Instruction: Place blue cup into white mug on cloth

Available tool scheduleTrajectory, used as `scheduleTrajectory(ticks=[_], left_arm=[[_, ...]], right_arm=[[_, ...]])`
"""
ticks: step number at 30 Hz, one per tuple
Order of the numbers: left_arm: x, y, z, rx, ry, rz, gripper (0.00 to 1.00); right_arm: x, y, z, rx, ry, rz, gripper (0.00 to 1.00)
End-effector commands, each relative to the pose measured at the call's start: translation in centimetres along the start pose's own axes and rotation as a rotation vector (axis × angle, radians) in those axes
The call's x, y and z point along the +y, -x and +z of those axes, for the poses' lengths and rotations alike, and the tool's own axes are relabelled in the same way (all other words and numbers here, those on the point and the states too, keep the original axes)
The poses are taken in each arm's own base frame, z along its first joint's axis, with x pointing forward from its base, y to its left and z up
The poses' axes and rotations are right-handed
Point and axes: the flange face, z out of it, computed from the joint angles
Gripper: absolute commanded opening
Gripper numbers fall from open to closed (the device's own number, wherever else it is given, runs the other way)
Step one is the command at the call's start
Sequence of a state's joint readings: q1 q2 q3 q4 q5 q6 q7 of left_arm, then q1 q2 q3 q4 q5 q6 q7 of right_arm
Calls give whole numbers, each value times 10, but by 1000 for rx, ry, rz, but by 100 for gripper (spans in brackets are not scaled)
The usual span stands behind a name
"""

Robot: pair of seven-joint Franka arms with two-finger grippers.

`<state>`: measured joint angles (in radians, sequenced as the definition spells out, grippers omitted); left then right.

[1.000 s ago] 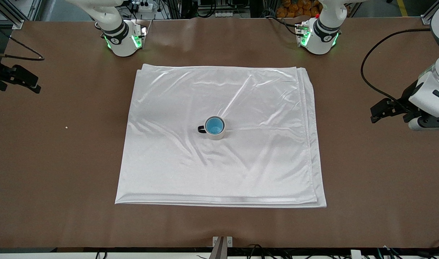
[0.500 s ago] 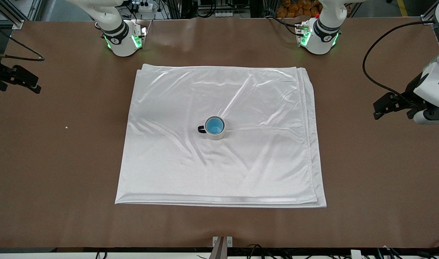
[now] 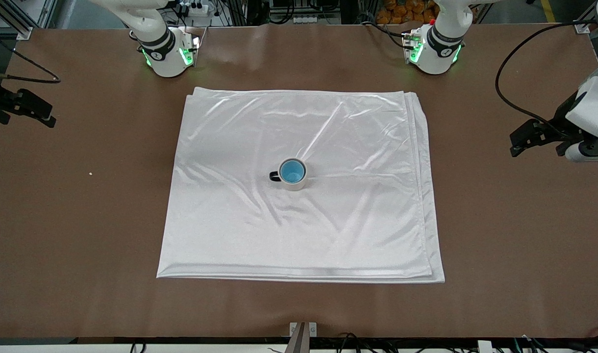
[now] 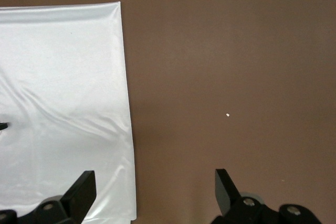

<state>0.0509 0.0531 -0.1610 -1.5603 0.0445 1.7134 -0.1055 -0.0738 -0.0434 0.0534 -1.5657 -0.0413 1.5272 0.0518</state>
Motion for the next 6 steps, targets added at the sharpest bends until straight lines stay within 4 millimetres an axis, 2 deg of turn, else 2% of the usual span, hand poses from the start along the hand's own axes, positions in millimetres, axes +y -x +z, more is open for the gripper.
scheduleTrajectory(ticks=[1,6], left_arm=[[7,3,-3,-4,12,14,100],[7,3,-2,-6,13,12,100]], right_arm=[[-2,0,-2,3,-15,18,100],[-2,-1,-2,8,-16,18,100]])
